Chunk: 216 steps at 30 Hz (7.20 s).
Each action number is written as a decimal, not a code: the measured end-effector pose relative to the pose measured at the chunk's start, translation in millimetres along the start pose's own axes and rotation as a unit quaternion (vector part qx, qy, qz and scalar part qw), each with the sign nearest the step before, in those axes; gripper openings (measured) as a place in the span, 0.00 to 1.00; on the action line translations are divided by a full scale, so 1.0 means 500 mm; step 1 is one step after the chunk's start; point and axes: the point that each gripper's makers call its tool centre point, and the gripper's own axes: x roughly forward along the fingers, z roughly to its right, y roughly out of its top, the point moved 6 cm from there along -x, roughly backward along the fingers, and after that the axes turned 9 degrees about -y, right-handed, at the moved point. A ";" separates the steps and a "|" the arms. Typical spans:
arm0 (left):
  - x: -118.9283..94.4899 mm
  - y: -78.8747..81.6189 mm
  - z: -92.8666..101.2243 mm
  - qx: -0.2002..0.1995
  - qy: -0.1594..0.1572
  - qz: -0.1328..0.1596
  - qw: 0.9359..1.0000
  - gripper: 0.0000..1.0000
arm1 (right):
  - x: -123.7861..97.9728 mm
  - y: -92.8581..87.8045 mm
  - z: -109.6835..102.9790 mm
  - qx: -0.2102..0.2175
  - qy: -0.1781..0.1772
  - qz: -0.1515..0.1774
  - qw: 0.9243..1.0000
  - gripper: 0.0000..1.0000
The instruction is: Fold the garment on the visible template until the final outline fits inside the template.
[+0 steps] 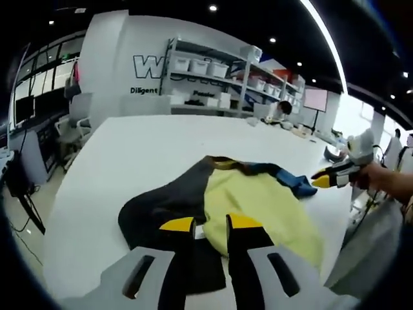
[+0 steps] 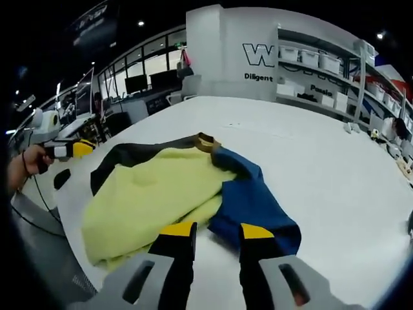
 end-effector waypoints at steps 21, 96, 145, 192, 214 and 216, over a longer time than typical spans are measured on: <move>-0.002 -0.057 0.103 0.087 -0.126 -0.060 0.986 0.28 | -0.012 -0.042 -0.081 -0.068 0.085 -0.038 0.993 0.29; -0.025 -0.081 0.153 0.170 -0.117 -0.171 0.963 0.00 | -0.104 -0.112 -0.097 -0.149 0.153 -0.184 0.959 0.00; -0.009 -0.119 0.209 0.142 -0.143 -0.295 0.934 0.00 | -0.136 -0.119 -0.028 -0.171 0.073 -0.237 0.954 0.31; 0.138 -0.067 0.222 0.114 -0.161 -0.204 0.959 0.00 | 0.011 -0.058 -0.267 -0.051 0.230 -0.119 0.965 0.00; 0.043 -0.135 0.162 0.063 -0.076 -0.253 0.962 0.19 | 0.022 -0.071 -0.249 0.014 0.216 -0.128 0.968 0.00; 0.051 -0.136 0.170 0.049 -0.084 -0.248 0.964 0.16 | 0.023 -0.073 -0.247 0.022 0.214 -0.131 0.968 0.00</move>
